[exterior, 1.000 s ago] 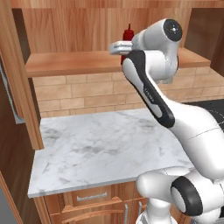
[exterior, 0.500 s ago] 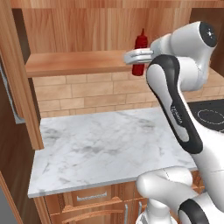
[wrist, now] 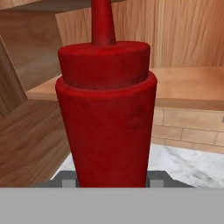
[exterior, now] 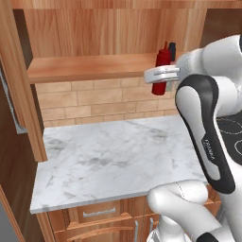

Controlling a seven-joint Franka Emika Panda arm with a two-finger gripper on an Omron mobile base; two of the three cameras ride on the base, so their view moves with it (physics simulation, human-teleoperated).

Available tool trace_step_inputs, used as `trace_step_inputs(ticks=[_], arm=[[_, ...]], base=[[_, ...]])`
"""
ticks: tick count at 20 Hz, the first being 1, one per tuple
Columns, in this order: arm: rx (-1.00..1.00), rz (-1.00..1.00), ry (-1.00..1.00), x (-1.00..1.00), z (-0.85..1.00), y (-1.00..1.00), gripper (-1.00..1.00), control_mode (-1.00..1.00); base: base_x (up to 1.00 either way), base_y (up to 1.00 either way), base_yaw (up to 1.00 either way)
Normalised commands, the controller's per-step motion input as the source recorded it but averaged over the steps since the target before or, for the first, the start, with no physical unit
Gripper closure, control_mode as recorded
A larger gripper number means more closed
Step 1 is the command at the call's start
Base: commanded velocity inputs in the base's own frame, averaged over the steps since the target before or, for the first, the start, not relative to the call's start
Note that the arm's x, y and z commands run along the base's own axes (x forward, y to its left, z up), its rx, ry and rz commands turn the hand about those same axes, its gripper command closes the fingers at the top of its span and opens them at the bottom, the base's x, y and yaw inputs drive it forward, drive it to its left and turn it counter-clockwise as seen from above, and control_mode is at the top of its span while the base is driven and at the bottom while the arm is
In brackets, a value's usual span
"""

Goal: Move the ketchup and shaker from the cabinet to the dining counter.

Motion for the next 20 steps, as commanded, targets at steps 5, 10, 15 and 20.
trace_step_inputs(ticks=[5,10,15,20], arm=[[0.00,0.00,0.07,-0.36,-0.11,-0.02,1.00,-1.00],[0.00,0.00,0.03,-0.24,-0.13,-0.01,1.00,-1.00],[0.00,0.00,0.02,-0.02,-0.02,0.00,1.00,-1.00],[0.00,0.00,0.00,0.00,0.00,0.00,1.00,-1.00]], base=[[0.00,0.00,0.00],[0.00,0.00,0.00],[0.00,0.00,0.00],[0.00,0.00,0.00]])
